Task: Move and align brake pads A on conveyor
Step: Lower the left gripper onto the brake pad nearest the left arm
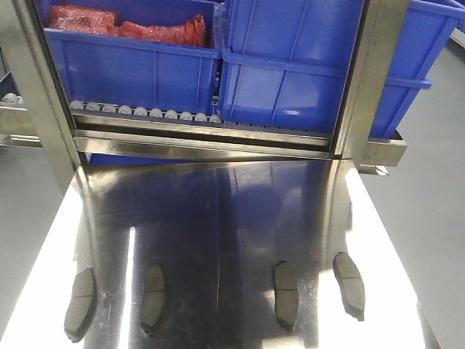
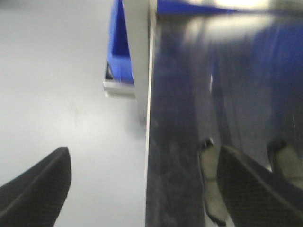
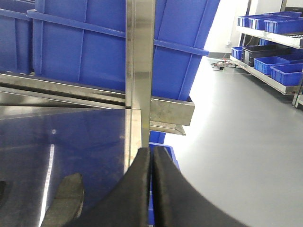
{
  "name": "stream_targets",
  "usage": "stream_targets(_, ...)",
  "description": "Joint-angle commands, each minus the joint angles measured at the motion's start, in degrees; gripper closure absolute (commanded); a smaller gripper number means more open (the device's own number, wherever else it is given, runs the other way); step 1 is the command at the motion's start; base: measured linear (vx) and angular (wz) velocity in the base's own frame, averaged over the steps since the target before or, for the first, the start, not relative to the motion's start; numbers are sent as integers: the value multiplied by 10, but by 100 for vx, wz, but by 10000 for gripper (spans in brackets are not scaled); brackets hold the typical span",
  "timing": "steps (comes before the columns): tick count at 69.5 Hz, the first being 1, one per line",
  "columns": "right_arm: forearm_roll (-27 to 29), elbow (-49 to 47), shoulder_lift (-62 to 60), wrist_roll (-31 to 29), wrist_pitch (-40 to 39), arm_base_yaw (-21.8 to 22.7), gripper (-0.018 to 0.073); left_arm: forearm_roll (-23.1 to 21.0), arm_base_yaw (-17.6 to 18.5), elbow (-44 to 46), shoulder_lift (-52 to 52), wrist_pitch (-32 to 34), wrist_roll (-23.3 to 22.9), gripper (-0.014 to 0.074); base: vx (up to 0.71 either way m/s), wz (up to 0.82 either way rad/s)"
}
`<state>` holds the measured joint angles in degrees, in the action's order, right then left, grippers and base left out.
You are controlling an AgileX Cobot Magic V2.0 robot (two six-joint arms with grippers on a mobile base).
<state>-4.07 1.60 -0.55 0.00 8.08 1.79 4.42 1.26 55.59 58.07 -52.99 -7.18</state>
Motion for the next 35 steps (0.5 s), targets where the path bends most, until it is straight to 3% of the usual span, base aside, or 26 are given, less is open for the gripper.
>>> stream_targets(1,-4,7,-7,0,-42,0,571,-18,20,18,34,6,-25,6,0,0)
stream_targets(15,-4,7,-7,0,-42,0,571,-61,77,18,141,-21,-45,6,0,0)
stream_targets(35,-4,7,-7,0,-42,0,571,-55,148,18,253,-19,-123,6,0,0)
